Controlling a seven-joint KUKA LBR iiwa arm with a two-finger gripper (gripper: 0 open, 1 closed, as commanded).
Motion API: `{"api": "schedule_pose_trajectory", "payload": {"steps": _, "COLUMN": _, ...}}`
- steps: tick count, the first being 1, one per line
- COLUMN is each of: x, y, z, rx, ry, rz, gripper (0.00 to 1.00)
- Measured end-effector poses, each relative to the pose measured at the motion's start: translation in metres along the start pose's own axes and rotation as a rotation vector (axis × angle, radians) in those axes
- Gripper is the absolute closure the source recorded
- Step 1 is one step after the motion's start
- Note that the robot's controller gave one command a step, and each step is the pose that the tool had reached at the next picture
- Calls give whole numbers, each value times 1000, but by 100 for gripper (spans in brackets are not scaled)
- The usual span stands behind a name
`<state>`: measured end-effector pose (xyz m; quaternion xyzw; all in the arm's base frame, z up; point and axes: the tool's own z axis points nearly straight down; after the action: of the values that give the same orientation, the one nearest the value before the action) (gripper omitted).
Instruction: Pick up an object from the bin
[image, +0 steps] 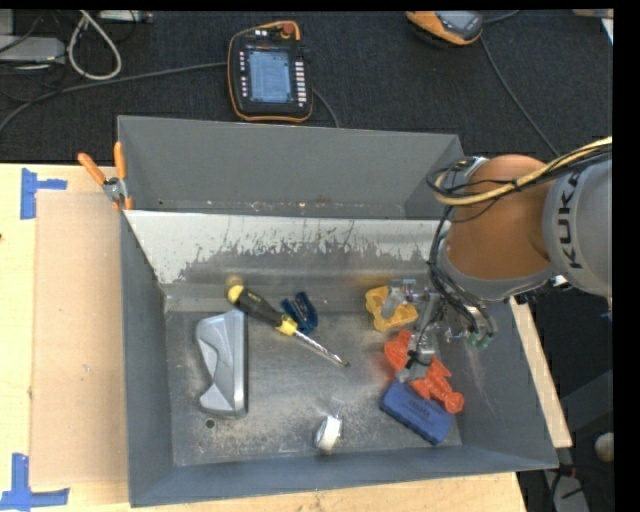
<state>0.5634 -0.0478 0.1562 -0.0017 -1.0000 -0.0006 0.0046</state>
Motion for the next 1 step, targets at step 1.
{"api": "schedule_pose_trajectory", "payload": {"steps": 1, "x": -2, "y": 0, "z": -4, "rx": 1, "ry": -8, "rz": -2, "gripper": 0}}
